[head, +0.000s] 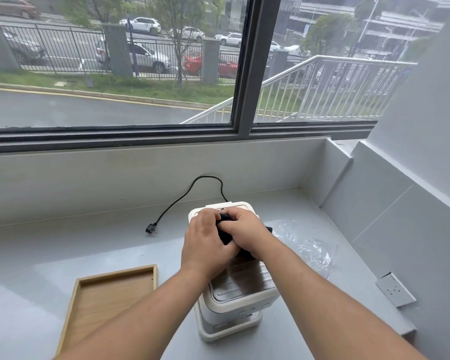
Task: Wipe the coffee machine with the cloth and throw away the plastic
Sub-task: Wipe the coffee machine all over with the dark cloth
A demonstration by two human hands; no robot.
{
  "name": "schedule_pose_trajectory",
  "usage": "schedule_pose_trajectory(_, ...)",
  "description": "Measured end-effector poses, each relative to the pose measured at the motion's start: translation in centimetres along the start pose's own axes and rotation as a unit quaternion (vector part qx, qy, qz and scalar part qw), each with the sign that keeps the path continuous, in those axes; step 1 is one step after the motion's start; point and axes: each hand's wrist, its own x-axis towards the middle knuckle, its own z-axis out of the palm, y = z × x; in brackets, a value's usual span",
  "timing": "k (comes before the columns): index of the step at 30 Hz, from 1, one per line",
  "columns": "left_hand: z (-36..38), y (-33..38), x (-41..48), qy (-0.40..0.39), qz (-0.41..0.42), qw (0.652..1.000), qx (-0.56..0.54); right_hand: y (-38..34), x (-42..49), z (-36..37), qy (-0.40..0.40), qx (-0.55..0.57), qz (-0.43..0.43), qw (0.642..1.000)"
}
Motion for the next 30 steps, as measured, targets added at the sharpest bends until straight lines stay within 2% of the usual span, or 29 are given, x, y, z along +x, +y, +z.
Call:
schedule_pose_trajectory(5,-0.9,-0.7,-0.3,-0.023,0.023,0.999,-0.006,0.4,-0.9,1.1,0.020,0.057,0.019,0.998)
schedule_pose_trajectory(11,-3.2,-1.2,0.9,-0.094,0.054,0.994,0.023,0.5,-1.4,1.7,0.051,0.072,0.025,0.996)
schedule_pose_trajectory(18,-6.3,-0.5,3.2,-0.146,0.080,0.983,0.077,-1.2,-2.1,-1.1,0.050,0.025,0.024,0.998)
schedule_pose_trajectory(25,-7.1,1.9,4.8,-0.173,0.123,0.967,0.140,-2.0,-3.7,-2.6,0.131,-0.190,-0.006,0.973)
schedule_pose_trajectory(30,-6.8,3.0,5.2,-0.185,0.147,0.955,0.178,-2.1,-4.6,-3.5,0.154,-0.329,-0.040,0.931)
